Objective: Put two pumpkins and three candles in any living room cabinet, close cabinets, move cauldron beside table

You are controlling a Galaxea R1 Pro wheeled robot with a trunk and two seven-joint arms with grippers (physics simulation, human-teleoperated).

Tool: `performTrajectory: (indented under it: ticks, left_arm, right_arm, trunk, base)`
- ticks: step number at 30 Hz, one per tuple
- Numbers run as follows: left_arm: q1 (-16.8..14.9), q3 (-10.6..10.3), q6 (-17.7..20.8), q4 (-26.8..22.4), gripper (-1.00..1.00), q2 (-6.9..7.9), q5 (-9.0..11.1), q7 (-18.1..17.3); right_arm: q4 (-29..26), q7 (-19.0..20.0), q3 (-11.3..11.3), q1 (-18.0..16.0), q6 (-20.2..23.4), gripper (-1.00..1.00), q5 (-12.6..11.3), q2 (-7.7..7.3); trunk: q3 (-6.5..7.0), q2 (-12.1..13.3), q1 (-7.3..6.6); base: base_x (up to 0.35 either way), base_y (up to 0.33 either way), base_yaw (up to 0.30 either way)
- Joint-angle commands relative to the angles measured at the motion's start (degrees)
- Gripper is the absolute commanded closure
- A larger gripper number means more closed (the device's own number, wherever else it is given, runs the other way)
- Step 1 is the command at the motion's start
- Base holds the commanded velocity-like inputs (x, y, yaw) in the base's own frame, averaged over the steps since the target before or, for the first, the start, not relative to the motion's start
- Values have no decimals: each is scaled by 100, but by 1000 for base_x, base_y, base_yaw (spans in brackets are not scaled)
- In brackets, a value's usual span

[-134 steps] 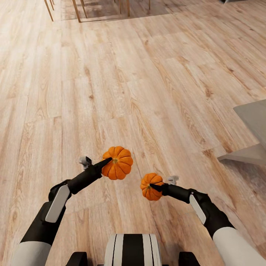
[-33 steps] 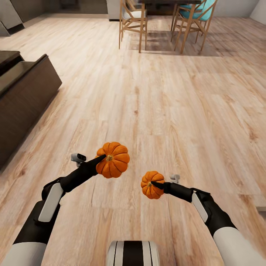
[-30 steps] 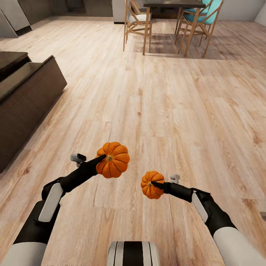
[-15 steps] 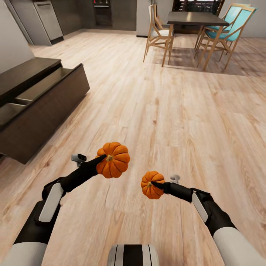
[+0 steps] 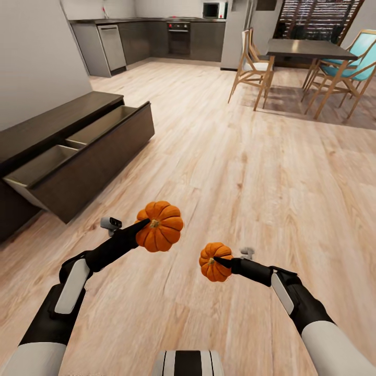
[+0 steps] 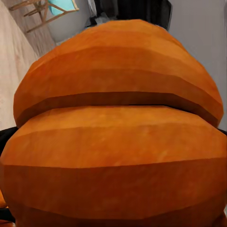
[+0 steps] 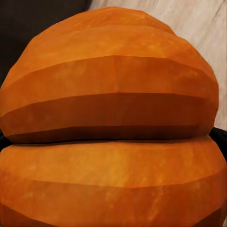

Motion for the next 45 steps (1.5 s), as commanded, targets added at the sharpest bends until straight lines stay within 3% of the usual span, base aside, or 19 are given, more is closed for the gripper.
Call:
performTrajectory:
  ticks: [1, 8, 38, 45]
  left_arm:
    - [0, 1, 18, -1, 100, 0, 34, -10]
    - [0, 1, 18, 13, 100, 0, 26, -2]
    - [0, -16, 18, 43, 100, -25, 8, 16]
    - [0, -20, 17, 48, 100, -51, -7, 26]
  right_arm:
    - [-1, 2, -1, 0, 7, 100, -15, 0]
    - [26, 3, -1, 0, 7, 100, -15, 0]
    - [27, 3, -1, 0, -1, 100, -15, 0]
    - [36, 4, -1, 0, -1, 100, -16, 0]
  trunk:
    - [23, 1, -3]
    - [178, 11, -21]
    - [843, 51, -98]
    - [968, 332, -252]
  base:
    - [0, 0, 262]
    - [0, 0, 176]
    - [0, 0, 2]
    - [0, 0, 0]
